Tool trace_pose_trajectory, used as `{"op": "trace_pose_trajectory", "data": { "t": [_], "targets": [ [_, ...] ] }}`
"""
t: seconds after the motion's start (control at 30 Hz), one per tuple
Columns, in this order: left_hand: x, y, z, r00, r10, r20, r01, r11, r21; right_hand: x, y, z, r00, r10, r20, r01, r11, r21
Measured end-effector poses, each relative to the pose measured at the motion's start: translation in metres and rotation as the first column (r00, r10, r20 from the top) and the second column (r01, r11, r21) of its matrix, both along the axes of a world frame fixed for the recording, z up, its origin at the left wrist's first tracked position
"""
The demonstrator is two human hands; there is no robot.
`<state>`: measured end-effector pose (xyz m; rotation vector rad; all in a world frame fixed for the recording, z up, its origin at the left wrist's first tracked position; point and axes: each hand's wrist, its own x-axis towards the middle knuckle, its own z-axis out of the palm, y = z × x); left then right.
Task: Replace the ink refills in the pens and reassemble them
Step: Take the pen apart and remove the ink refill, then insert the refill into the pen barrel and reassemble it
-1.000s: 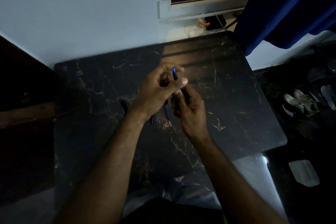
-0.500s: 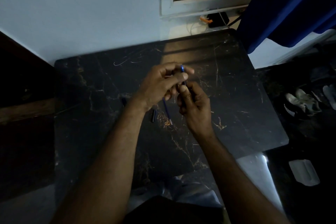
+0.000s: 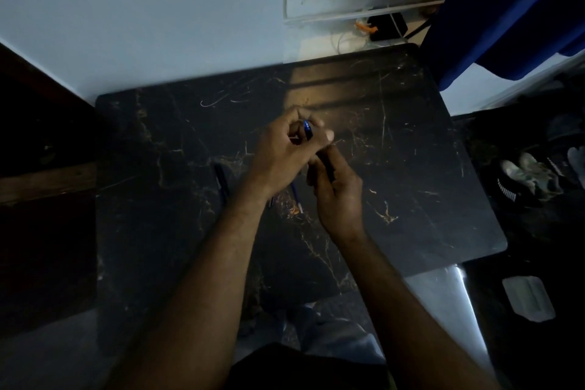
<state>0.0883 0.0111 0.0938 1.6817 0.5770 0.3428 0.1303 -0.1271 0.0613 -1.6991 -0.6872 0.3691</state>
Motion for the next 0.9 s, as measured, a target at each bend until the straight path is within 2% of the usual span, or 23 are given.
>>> {"op": "trace_pose_trajectory", "data": {
  "t": [0.07,0.1,0.17,0.27,0.4,0.43,0.5,0.53,0.57,0.6,0.67,0.7,0.73,0.8,0.9],
  "targets": [
    [-0.009,0.012,-0.001,0.990,-0.142,0.004,0.142,0.984,-0.106,0.005,-0.006,-0.006,1.000,-0.006,-0.028,0.006,1.000,-0.030],
    [-0.013,0.013,-0.002,0.990,-0.141,0.013,0.141,0.984,-0.110,0.007,-0.008,-0.009,1.000,-0.001,-0.015,0.001,0.999,-0.043],
    [-0.015,0.009,-0.007,0.999,-0.032,0.028,0.035,0.993,-0.114,0.005,-0.008,-0.013,1.000,-0.014,0.023,0.016,0.998,-0.058],
    [-0.009,0.004,-0.015,0.964,0.257,0.065,-0.246,0.959,-0.139,-0.009,-0.008,-0.019,0.996,-0.052,0.073,0.059,0.993,-0.101],
    [-0.014,0.024,-0.027,0.942,0.331,0.059,-0.304,0.913,-0.271,-0.021,-0.016,-0.033,0.995,-0.103,0.006,0.103,0.986,-0.129],
    [-0.018,0.027,-0.034,0.927,0.375,0.026,-0.349,0.884,-0.312,-0.020,-0.020,-0.035,0.994,-0.110,-0.004,0.109,0.987,-0.119],
    [-0.031,0.028,-0.052,0.849,0.516,-0.117,-0.518,0.767,-0.378,-0.019,-0.025,-0.036,0.995,-0.102,-0.008,0.100,0.989,-0.111],
    [-0.038,0.027,-0.062,0.808,0.554,-0.201,-0.587,0.721,-0.368,-0.018,-0.028,-0.037,0.996,-0.091,-0.014,0.089,0.990,-0.112],
    [-0.045,0.023,-0.074,0.792,0.544,-0.278,-0.610,0.728,-0.314,-0.018,-0.030,-0.038,0.996,-0.082,-0.021,0.079,0.990,-0.114],
    [-0.052,0.016,-0.087,0.802,0.477,-0.358,-0.569,0.794,-0.216,-0.020,-0.032,-0.040,0.997,-0.075,-0.029,0.071,0.991,-0.117],
    [-0.063,-0.003,-0.113,0.807,0.265,-0.528,-0.320,0.947,-0.012,-0.023,-0.036,-0.043,0.997,-0.066,-0.046,0.059,0.990,-0.124],
    [-0.066,-0.015,-0.125,0.774,0.194,-0.603,-0.187,0.979,0.076,-0.025,-0.037,-0.043,0.997,-0.063,-0.053,0.056,0.991,-0.126],
    [-0.069,-0.025,-0.135,0.733,0.170,-0.659,-0.073,0.982,0.171,-0.026,-0.038,-0.043,0.997,-0.060,-0.057,0.053,0.991,-0.124],
    [-0.071,-0.040,-0.145,0.675,0.210,-0.707,0.086,0.930,0.357,-0.028,-0.039,-0.042,0.997,-0.051,-0.062,0.044,0.992,-0.121],
    [-0.070,-0.046,-0.147,0.659,0.264,-0.705,0.143,0.876,0.461,-0.028,-0.043,-0.042,0.997,-0.040,-0.070,0.030,0.991,-0.127]
  ]
}}
